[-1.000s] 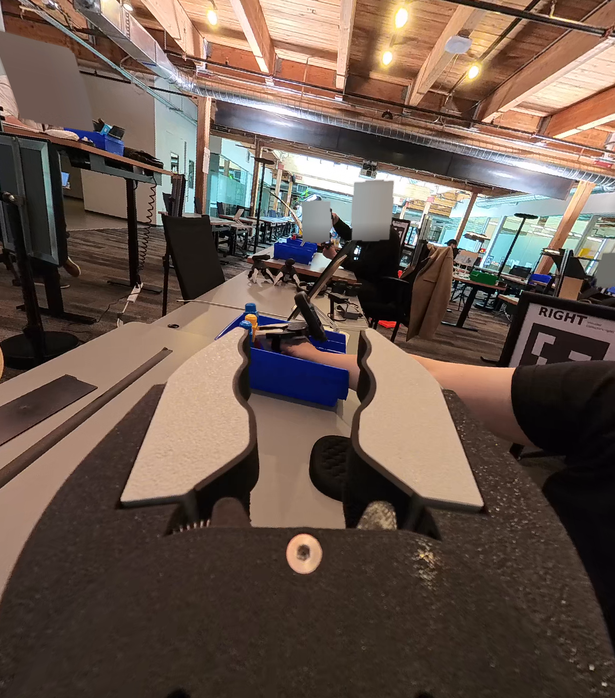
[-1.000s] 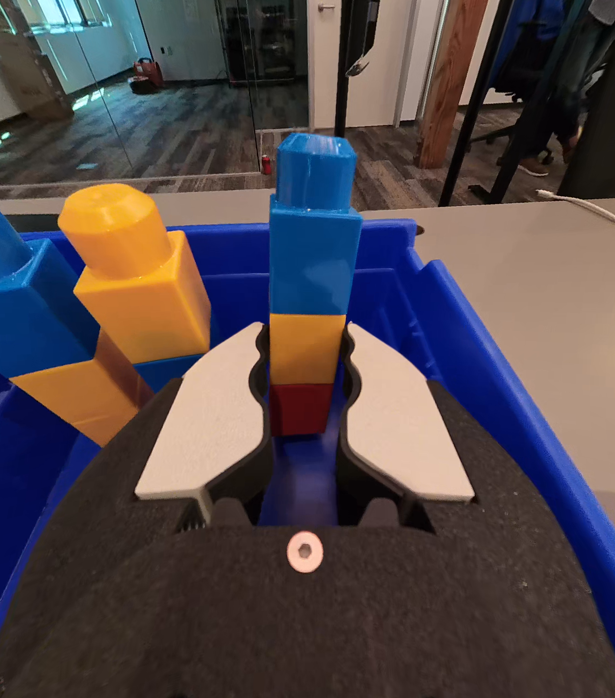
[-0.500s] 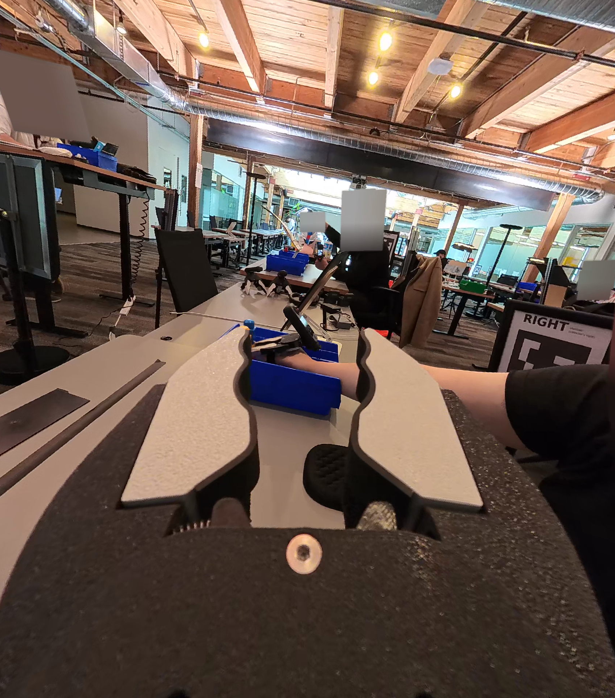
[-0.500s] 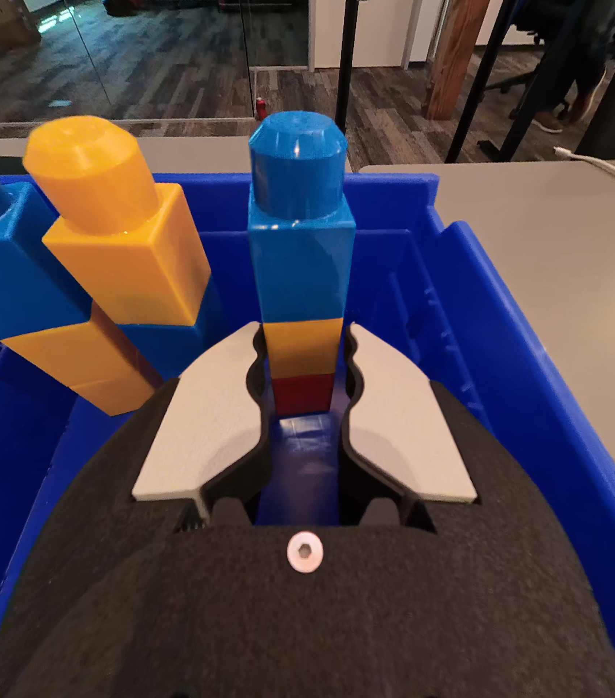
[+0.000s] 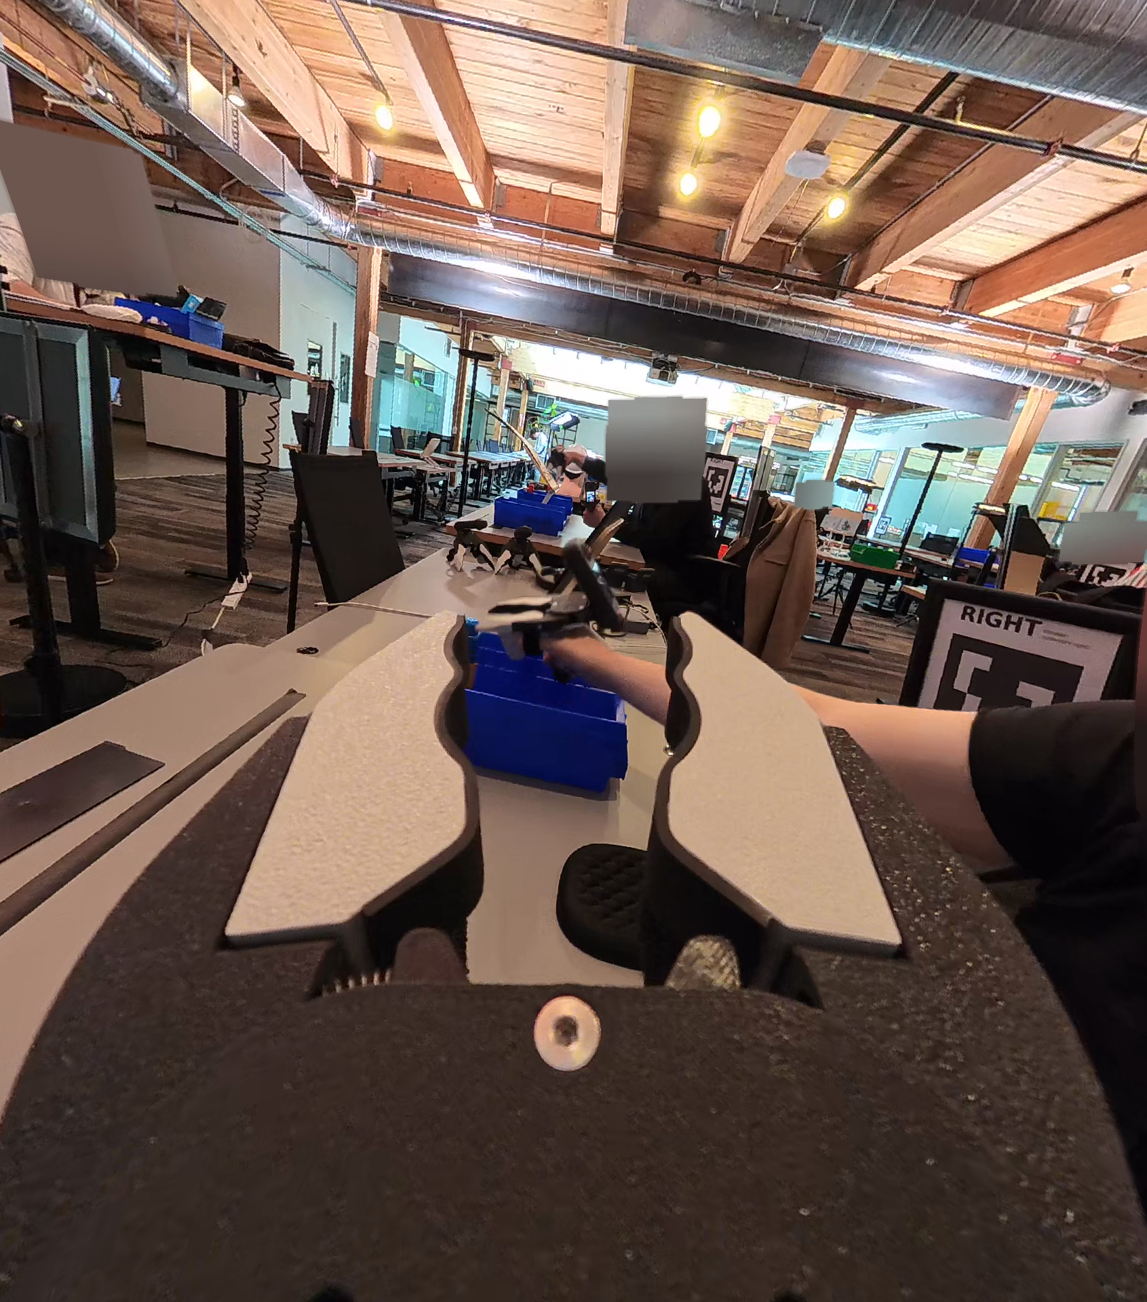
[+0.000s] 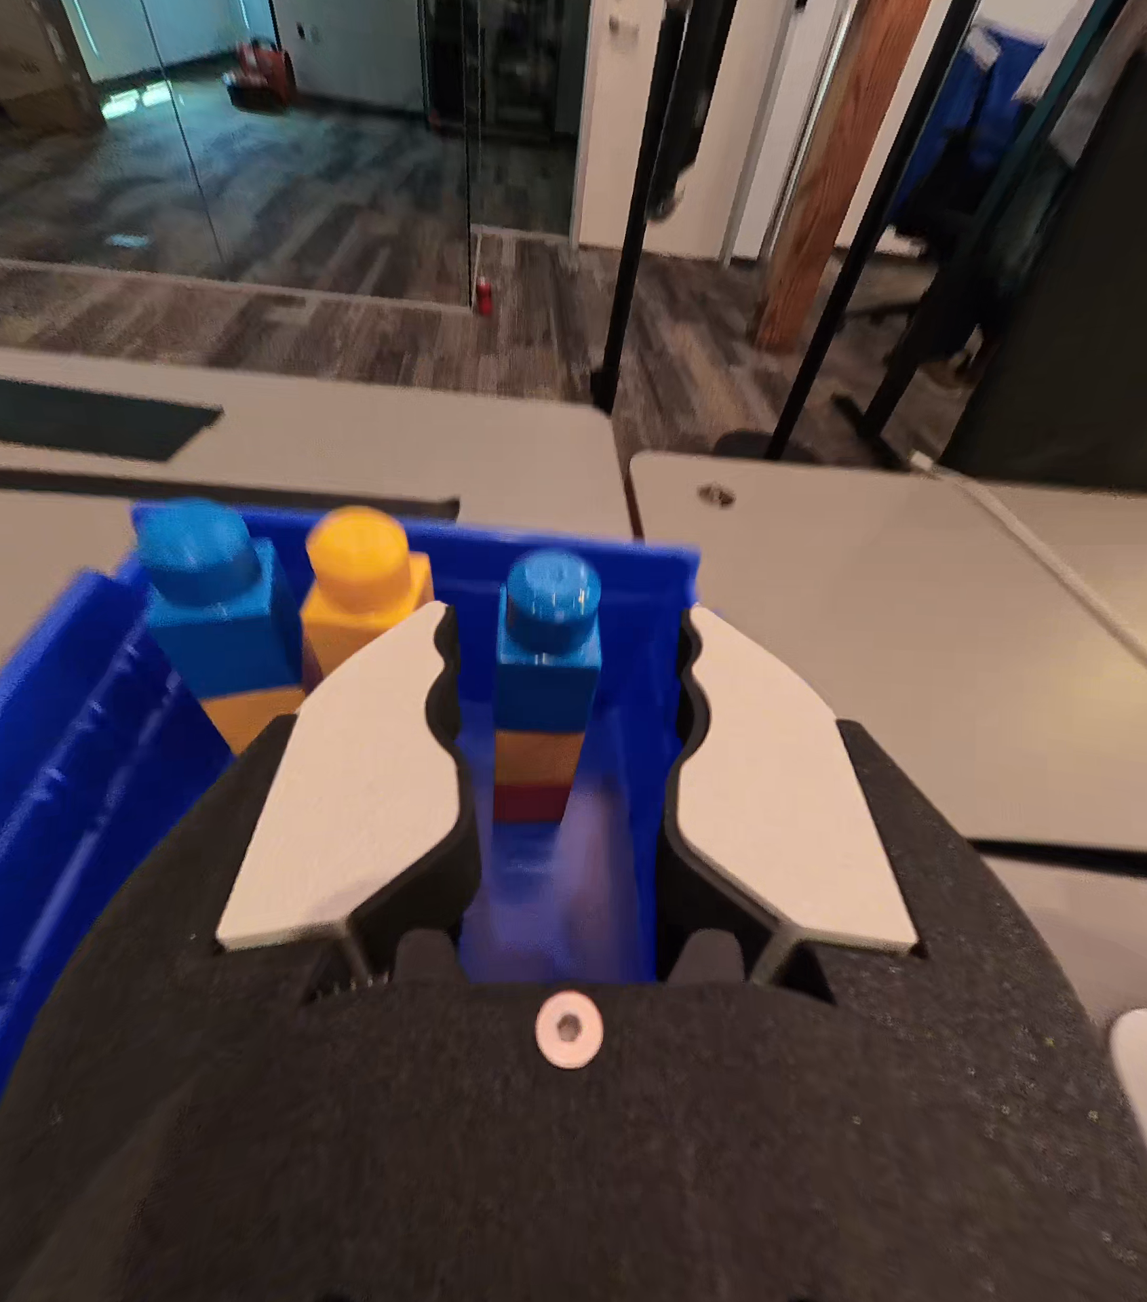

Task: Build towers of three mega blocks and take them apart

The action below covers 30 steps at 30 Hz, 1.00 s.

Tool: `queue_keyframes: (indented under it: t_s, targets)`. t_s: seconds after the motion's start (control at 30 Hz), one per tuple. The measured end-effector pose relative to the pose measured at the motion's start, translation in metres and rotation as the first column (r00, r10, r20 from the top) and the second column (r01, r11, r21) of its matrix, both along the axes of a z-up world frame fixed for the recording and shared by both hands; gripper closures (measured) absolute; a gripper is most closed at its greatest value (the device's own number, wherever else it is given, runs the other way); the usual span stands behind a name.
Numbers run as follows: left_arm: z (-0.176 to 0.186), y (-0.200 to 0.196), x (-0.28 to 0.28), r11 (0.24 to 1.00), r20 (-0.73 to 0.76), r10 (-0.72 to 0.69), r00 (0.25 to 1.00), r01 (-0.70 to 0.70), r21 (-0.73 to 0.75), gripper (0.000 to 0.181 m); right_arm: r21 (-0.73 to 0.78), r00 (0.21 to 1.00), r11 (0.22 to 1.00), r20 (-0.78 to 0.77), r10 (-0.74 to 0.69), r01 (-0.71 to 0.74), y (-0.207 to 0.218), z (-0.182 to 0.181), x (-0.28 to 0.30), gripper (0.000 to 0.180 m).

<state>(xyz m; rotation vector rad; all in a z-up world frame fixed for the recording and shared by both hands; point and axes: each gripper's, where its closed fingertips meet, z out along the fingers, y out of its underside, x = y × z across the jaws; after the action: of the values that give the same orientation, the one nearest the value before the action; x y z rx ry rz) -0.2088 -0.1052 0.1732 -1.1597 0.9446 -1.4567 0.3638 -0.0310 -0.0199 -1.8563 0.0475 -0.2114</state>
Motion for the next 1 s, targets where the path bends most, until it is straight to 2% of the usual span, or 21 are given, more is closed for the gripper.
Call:
queue_keyframes:
  t_s: [0.07, 0.13, 0.2, 0.33, 0.47, 0.57, 0.7, 0.8, 0.87, 0.9, 1.0]
  targets:
    - [0.001, 0.001, -0.002, 1.000, 0.003, 0.010, 1.000, -0.010, -0.007, 0.127, 0.035, 1.000, 0.999, 0.005, -0.026, 0.026, -0.003, 0.039, 0.002, 0.125]
    - [0.000, 0.004, -0.002, 0.999, -0.001, 0.032, 0.999, -0.032, -0.009, 0.126, 0.077, 0.998, 0.996, -0.029, -0.051, 0.053, -0.005, 0.082, -0.002, 0.122]
    - [-0.003, 0.008, -0.002, 0.998, -0.016, 0.064, 0.998, -0.064, -0.009, 0.125, 0.167, 0.998, 0.984, -0.046, -0.048, 0.056, -0.008, 0.133, -0.019, 0.123]
    - [-0.009, 0.021, -0.002, 0.988, -0.053, 0.155, 0.986, -0.155, 0.005, 0.124, 0.368, 0.986, 0.916, 0.011, 0.166, -0.159, -0.009, 0.224, -0.119, 0.126]
    - [-0.020, 0.033, 0.003, 0.976, -0.111, 0.218, 0.970, -0.217, 0.023, 0.124, 0.433, 0.895, 0.785, 0.175, 0.409, -0.443, -0.012, 0.259, -0.261, 0.121]
    - [-0.031, 0.045, 0.007, 0.961, -0.162, 0.276, 0.947, -0.274, 0.035, 0.124, 0.451, 0.790, 0.656, 0.236, 0.566, -0.605, -0.016, 0.263, -0.355, 0.126]
    - [-0.040, 0.052, 0.012, 0.959, -0.198, 0.283, 0.939, -0.283, 0.028, 0.124, 0.381, 0.637, 0.537, 0.218, 0.739, -0.753, -0.019, 0.228, -0.446, 0.131]
    - [-0.045, 0.057, 0.013, 0.951, -0.228, 0.307, 0.924, -0.309, 0.029, 0.124, 0.304, 0.628, 0.554, 0.283, 0.725, -0.775, -0.007, 0.185, -0.472, 0.139]
    - [-0.043, 0.052, 0.013, 0.950, -0.243, 0.307, 0.920, -0.312, 0.017, 0.124, 0.202, 0.641, 0.611, 0.327, 0.694, -0.765, 0.011, 0.162, -0.469, 0.138]
    - [-0.040, 0.046, 0.011, 0.949, -0.253, 0.308, 0.917, -0.315, 0.010, 0.126, 0.149, 0.652, 0.644, 0.324, 0.685, -0.750, 0.019, 0.151, -0.463, 0.137]
    - [-0.029, 0.026, -0.014, 0.915, -0.291, 0.391, 0.873, -0.403, 0.020, 0.125, 0.083, 0.654, 0.660, 0.273, 0.705, -0.746, 0.035, 0.127, -0.452, 0.136]
